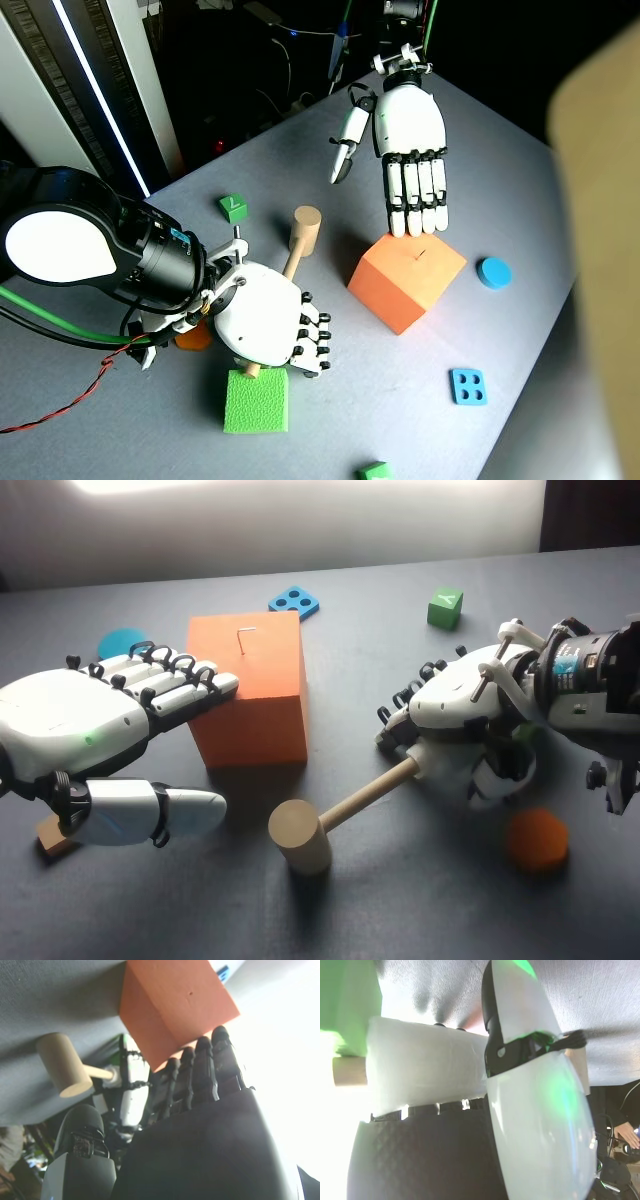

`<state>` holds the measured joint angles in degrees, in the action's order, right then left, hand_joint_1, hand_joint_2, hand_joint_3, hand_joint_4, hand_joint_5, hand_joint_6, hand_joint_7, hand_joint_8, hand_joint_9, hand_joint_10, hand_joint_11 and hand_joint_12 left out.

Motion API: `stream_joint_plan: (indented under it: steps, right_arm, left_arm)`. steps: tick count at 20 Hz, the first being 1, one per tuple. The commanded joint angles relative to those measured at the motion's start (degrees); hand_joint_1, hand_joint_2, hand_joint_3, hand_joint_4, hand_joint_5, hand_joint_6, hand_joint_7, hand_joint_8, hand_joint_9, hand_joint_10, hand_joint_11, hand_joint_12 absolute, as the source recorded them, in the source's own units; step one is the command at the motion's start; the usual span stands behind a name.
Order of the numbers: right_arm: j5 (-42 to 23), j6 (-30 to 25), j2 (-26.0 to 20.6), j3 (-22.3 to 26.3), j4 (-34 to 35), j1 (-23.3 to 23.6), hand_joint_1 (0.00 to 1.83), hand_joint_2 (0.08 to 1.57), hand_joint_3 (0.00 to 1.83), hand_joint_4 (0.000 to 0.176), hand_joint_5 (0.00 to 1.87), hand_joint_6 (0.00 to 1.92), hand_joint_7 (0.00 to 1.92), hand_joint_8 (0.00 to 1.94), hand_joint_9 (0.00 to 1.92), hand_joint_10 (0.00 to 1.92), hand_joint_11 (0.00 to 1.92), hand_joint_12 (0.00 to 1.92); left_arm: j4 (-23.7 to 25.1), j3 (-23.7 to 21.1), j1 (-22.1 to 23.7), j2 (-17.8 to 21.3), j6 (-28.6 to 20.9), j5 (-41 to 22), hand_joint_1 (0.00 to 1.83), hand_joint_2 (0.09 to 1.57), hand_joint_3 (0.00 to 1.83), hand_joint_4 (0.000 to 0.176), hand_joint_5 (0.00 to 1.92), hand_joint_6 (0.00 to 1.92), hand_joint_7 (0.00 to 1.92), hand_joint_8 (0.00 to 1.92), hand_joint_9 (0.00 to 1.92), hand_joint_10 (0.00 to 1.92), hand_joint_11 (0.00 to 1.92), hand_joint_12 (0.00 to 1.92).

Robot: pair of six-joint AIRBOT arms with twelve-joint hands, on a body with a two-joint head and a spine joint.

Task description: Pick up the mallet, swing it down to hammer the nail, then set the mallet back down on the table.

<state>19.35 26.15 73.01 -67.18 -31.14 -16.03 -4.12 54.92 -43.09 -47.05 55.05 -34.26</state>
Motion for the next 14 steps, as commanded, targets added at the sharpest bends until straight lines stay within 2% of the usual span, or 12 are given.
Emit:
stream_joint_plan:
  steps: [1, 5, 6, 7, 8, 9, 10, 12, 13, 14]
  right_arm:
    - [-2.6, 0.3, -0.3, 0.0, -0.7, -0.1, 1.22, 1.03, 0.0, 0.0, 0.69, 0.01, 0.71, 0.01, 0.67, 0.02, 0.28, 0.94]
    - [-2.6, 0.4, -0.3, 0.0, -0.7, 0.1, 1.26, 1.02, 0.0, 0.0, 0.86, 0.02, 0.88, 0.02, 0.88, 0.04, 0.46, 1.07]
    - [-2.6, 0.4, -0.3, 0.0, -0.7, 0.1, 1.27, 1.02, 0.0, 0.0, 0.93, 0.03, 0.99, 0.04, 0.98, 0.07, 0.56, 1.1]
    - [-2.5, 0.4, -0.3, 0.0, -0.7, 0.1, 1.25, 1.07, 0.0, 0.0, 0.95, 0.74, 1.1, 0.7, 1.1, 0.13, 0.71, 1.04]
    - [-2.5, 0.4, -0.4, 0.0, -0.7, 0.0, 1.24, 1.11, 0.0, 0.0, 0.91, 0.93, 1.06, 0.96, 1.14, 0.15, 0.76, 1.05]
    - [-2.5, 0.5, -0.4, 0.0, -0.7, 0.0, 1.25, 1.1, 0.0, 0.0, 0.94, 0.91, 1.06, 1.0, 1.19, 0.19, 0.8, 1.08]
    - [-2.4, 0.5, -0.5, 0.0, -0.7, 0.0, 1.25, 1.11, 0.0, 0.0, 0.92, 0.93, 1.06, 1.03, 1.14, 0.33, 0.8, 1.13]
    - [-2.3, 0.5, -0.6, 0.0, -0.7, 0.0, 1.24, 1.11, 0.0, 0.0, 0.91, 0.98, 1.05, 1.05, 0.98, 0.81, 0.77, 1.27]
    - [-2.3, 0.5, -0.6, 0.0, -0.7, -0.1, 1.25, 1.12, 0.0, 0.0, 0.92, 0.94, 1.03, 1.11, 0.91, 1.07, 0.75, 1.42]
    - [-2.3, 0.5, -0.6, 0.0, -0.7, -0.2, 1.25, 1.13, 0.0, 0.0, 0.89, 0.93, 1.01, 1.18, 0.87, 1.25, 0.75, 1.53]
  left_arm:
    - [-0.5, -0.1, 0.2, -0.2, -0.2, -4.3, 0.0, 1.23, 0.02, 0.0, 0.02, 0.01, 0.0, 0.0, 0.0, 0.0, 0.0, 0.0]
    - [-0.5, 0.0, 0.1, -0.4, -0.2, -3.6, 0.0, 1.22, 0.01, 0.0, 0.03, 0.01, 0.02, 0.0, 0.0, 0.0, 0.0, 0.0]
    - [-0.5, 0.0, 0.1, -0.4, -0.2, -3.4, 0.0, 1.22, 0.01, 0.0, 0.04, 0.01, 0.02, 0.01, 0.0, 0.0, 0.0, 0.0]
    - [-0.5, 0.1, 0.2, -0.5, -0.2, -3.2, 0.0, 1.22, 0.01, 0.0, 0.03, 0.01, 0.02, 0.01, 0.0, 0.0, 0.0, 0.0]
    - [-0.5, 0.1, 0.2, -0.5, -0.2, -3.2, 0.0, 1.22, 0.01, 0.0, 0.03, 0.0, 0.01, 0.0, 0.0, 0.0, 0.0, 0.0]
    - [-0.5, 0.1, 0.2, -0.5, -0.2, -3.1, 0.0, 1.22, 0.01, 0.0, 0.04, 0.01, 0.01, 0.0, 0.0, 0.0, 0.0, 0.0]
    - [-0.5, 0.1, 0.2, -0.5, -0.2, -3.1, 0.0, 1.22, 0.01, 0.0, 0.03, 0.0, 0.01, 0.0, 0.0, 0.0, 0.0, 0.0]
    - [-0.5, 0.1, 0.2, -0.5, -0.2, -3.0, 0.0, 1.23, 0.01, 0.0, 0.05, 0.01, 0.02, 0.01, 0.0, 0.0, 0.0, 0.0]
    - [-0.5, 0.1, 0.2, -0.5, -0.2, -3.0, 0.0, 1.23, 0.01, 0.0, 0.05, 0.01, 0.03, 0.01, 0.0, 0.0, 0.0, 0.0]
    - [-0.5, 0.1, 0.2, -0.5, -0.2, -3.0, 0.0, 1.23, 0.01, 0.0, 0.03, 0.0, 0.02, 0.0, 0.0, 0.0, 0.0, 0.0]
